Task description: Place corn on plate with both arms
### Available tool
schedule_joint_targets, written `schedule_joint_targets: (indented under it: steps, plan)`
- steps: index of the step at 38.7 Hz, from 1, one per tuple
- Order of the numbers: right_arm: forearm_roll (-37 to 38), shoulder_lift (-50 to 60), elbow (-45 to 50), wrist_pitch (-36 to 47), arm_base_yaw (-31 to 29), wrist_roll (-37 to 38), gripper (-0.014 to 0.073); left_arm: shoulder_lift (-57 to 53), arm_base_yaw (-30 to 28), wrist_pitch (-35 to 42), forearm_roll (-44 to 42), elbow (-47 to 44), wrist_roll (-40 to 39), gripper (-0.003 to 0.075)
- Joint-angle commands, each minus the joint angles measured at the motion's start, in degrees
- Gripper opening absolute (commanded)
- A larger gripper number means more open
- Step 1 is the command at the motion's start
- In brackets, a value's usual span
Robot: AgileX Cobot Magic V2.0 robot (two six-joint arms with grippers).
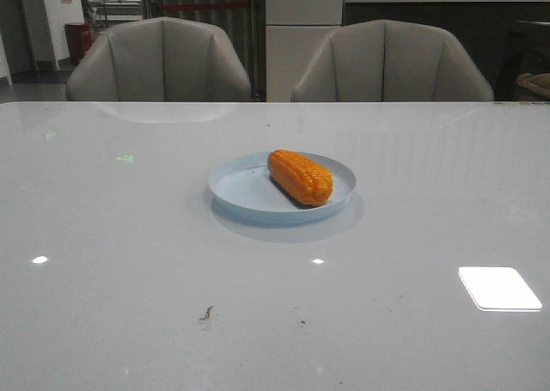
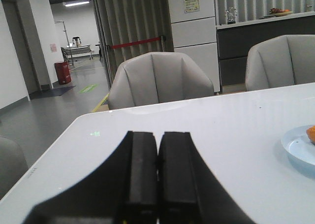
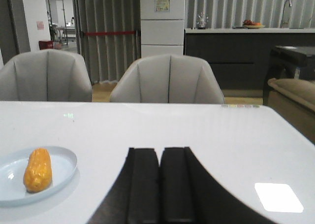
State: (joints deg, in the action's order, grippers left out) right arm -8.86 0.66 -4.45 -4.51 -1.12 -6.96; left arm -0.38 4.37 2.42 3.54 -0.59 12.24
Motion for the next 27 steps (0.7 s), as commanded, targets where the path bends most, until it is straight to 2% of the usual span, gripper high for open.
schedule_joint_targets:
  steps: [1,4,6,12,27]
  plan:
    - [-0.3,1.2,1.6,5.9,-0.2,0.0,0.0033,-1.1,-0.1,4.8,0.1,-2.2,-0.6,0.0094]
    - [-0.3,1.3,5.0,6.3,-0.2,0.0,0.0033,-1.1,-0.1,4.8,0.1,-2.2,-0.6,0.0094]
    - [-0.3,1.3,4.8,2.9,-0.2,0.0,0.0033,-1.1,-0.1,4.8,0.1,-2.2,-0.6,0.0094]
    - [-0.3,1.3,4.8,-0.3,-0.2,0.0,0.0033,-1.1,-0.1,4.8,0.1,-2.2,-0.6,0.0094]
    - [-0.3,1.3,4.8,-0.6,-0.2,0.0,0.0033,-1.1,-0.1,4.8,0.1,-2.2,-0.6,0.0094]
